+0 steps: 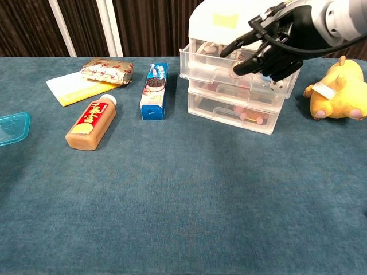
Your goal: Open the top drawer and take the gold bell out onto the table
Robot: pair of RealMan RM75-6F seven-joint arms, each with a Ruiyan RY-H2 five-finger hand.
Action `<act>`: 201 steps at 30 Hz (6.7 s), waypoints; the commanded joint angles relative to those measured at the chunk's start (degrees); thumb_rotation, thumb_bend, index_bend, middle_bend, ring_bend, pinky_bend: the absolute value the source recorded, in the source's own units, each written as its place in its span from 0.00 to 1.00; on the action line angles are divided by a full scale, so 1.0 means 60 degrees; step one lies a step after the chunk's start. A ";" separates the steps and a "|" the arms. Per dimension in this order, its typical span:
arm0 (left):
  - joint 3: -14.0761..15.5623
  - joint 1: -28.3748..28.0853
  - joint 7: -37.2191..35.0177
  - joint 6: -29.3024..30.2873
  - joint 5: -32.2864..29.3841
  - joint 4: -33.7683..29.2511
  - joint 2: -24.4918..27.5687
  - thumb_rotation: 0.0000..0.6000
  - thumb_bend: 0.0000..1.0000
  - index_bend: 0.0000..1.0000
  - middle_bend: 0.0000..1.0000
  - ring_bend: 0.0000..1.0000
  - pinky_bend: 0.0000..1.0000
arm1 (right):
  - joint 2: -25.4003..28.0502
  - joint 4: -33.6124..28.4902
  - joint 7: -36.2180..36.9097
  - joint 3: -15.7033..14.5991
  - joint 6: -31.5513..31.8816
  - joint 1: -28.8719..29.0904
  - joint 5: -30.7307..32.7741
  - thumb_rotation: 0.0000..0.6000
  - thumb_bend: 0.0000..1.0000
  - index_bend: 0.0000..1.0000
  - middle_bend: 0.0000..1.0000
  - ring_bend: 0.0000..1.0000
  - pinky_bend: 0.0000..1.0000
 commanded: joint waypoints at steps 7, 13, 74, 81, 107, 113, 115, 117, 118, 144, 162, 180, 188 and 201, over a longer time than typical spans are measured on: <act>-0.0008 0.0003 -0.0007 -0.0013 -0.0035 -0.0006 0.0010 1.00 0.19 0.10 0.00 0.00 0.00 | -0.0118 0.0214 -0.0086 -0.0300 -0.0240 0.0409 0.0270 1.00 0.48 0.11 1.00 1.00 1.00; -0.0004 0.0002 0.0008 -0.0012 -0.0029 -0.0017 0.0013 1.00 0.19 0.10 0.00 0.00 0.00 | -0.0133 0.0377 -0.0208 -0.0540 -0.0430 0.0756 0.0482 1.00 0.48 0.13 1.00 1.00 1.00; -0.0002 -0.0001 0.0032 -0.0024 -0.0042 -0.0037 0.0022 1.00 0.19 0.10 0.00 0.00 0.00 | 0.1105 -0.0089 0.1387 -0.0913 -0.2204 0.1111 -0.1129 1.00 0.48 0.21 1.00 1.00 1.00; -0.0009 0.0003 0.0036 -0.0011 -0.0050 -0.0046 0.0021 1.00 0.19 0.10 0.00 0.00 0.00 | 0.1135 -0.0112 0.1544 -0.0909 -0.2209 0.1101 -0.1289 1.00 0.48 0.21 1.00 1.00 1.00; -0.0015 -0.0002 0.0032 0.0003 -0.0033 -0.0032 0.0016 1.00 0.19 0.10 0.00 0.00 0.00 | 0.1352 -0.0179 0.1895 -0.1092 -0.2012 0.1212 -0.1704 1.00 0.41 0.21 1.00 1.00 1.00; -0.0024 -0.0001 -0.0045 0.0031 0.0003 -0.0043 0.0020 1.00 0.19 0.10 0.00 0.00 0.00 | 0.1510 -0.0382 0.1389 -0.1230 -0.0745 0.1053 -0.1985 1.00 0.30 0.21 1.00 1.00 1.00; -0.0030 0.0002 -0.0067 0.0048 0.0013 -0.0051 0.0021 1.00 0.19 0.10 0.00 0.00 0.00 | 0.1508 -0.0439 0.1073 -0.1297 -0.0226 0.0980 -0.2154 1.00 0.27 0.21 1.00 1.00 1.00; -0.0027 0.0002 -0.0071 0.0060 0.0033 -0.0050 0.0017 1.00 0.19 0.10 0.00 0.00 0.00 | 0.1531 -0.0444 0.0700 -0.1381 0.0099 0.0956 -0.2378 1.00 0.24 0.21 1.00 1.00 1.00; -0.0025 0.0000 -0.0064 0.0063 0.0045 -0.0048 0.0014 1.00 0.19 0.10 0.00 0.00 0.00 | 0.1551 -0.0438 0.0399 -0.1443 0.0279 0.0953 -0.2567 1.00 0.22 0.21 1.00 1.00 1.00; -0.0050 -0.0035 0.0076 -0.0009 -0.0062 -0.0007 -0.0029 1.00 0.19 0.10 0.00 0.00 0.00 | -0.0217 0.1316 -0.2641 -0.1513 0.2575 -0.0233 -0.7310 1.00 0.12 0.26 1.00 1.00 1.00; -0.0053 -0.0036 0.0124 -0.0001 -0.0074 0.0002 -0.0041 1.00 0.19 0.10 0.00 0.00 0.00 | -0.1038 0.2787 -0.3435 -0.1413 0.2003 -0.0320 -0.8443 1.00 0.15 0.30 1.00 1.00 1.00; -0.0054 -0.0037 0.0132 -0.0010 -0.0092 -0.0003 -0.0031 1.00 0.19 0.10 0.00 0.00 0.00 | -0.1402 0.3262 -0.4473 -0.1410 0.1941 -0.0498 -0.8921 1.00 0.20 0.36 1.00 1.00 1.00; -0.0055 -0.0038 0.0141 -0.0025 -0.0115 -0.0006 -0.0029 1.00 0.19 0.10 0.00 0.00 0.00 | -0.1480 0.3142 -0.4923 -0.1288 0.2164 -0.0645 -0.8827 1.00 0.19 0.38 1.00 1.00 1.00; -0.0062 -0.0041 0.0158 -0.0042 -0.0151 -0.0021 -0.0018 1.00 0.19 0.10 0.00 0.00 0.00 | -0.1456 0.2913 -0.5685 -0.1095 0.2420 -0.0807 -0.8569 1.00 0.20 0.38 1.00 1.00 1.00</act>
